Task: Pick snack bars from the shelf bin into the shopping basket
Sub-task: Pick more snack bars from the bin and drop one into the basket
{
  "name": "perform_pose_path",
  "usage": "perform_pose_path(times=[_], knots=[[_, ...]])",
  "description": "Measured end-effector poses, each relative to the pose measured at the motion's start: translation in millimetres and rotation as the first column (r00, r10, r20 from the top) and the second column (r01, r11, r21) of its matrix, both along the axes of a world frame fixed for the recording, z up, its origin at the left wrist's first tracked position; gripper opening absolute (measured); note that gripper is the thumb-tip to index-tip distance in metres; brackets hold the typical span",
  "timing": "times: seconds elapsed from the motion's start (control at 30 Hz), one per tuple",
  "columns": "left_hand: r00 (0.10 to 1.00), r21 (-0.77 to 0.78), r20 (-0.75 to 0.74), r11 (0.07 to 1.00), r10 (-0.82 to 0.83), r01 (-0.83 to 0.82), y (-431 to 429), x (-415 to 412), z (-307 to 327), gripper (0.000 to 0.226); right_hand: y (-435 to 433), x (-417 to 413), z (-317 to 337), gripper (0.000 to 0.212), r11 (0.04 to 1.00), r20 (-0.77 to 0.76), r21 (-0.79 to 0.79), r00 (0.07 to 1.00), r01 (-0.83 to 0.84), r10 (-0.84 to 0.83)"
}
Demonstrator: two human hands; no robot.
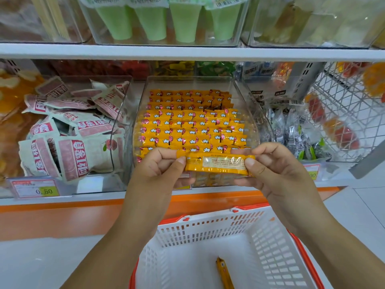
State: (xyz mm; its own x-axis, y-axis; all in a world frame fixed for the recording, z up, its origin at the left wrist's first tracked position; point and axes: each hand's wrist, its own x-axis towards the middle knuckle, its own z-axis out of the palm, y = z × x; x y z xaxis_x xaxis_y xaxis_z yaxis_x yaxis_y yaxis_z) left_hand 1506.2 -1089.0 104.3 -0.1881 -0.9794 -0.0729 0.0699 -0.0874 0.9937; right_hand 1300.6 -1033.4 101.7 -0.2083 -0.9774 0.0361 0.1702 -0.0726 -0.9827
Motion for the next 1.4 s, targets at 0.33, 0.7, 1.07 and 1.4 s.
perform_pose_path(times=[0.33, 0.7, 1.07, 1.4], knots=[[0.999, -0.016, 0.004, 0.999, -0.05, 0.05, 3.8, 0.3, 4.8, 0.032, 4.4, 4.8, -0.2, 0.027, 1.0, -0.04, 0.005, 0.999, 0.005, -0.004], [0.996, -0.052, 0.061, 0.996, -0.07, 0.073, -6.6, 1.1, -2.6, 0.024, 0.3, 1.8, -1.5, 0.039, 0.999, -0.025, 0.028, 1.0, -0.018, 0.019], [0.868, -0.295, 0.496, 0.944, 0.019, 0.147, -15.6, -13.0, -4.7, 0.016, -6.4, -5.6, -3.9, 0.044, 0.999, -0.092, 0.041, 0.995, 0.026, -0.022], [0.481, -0.409, 0.851, 0.84, 0.211, 0.356, -54.4, -16.3, -24.9, 0.079, -87.0, -21.2, 30.6, 0.031, 0.968, -0.577, -0.145, 0.777, 0.206, -0.251]])
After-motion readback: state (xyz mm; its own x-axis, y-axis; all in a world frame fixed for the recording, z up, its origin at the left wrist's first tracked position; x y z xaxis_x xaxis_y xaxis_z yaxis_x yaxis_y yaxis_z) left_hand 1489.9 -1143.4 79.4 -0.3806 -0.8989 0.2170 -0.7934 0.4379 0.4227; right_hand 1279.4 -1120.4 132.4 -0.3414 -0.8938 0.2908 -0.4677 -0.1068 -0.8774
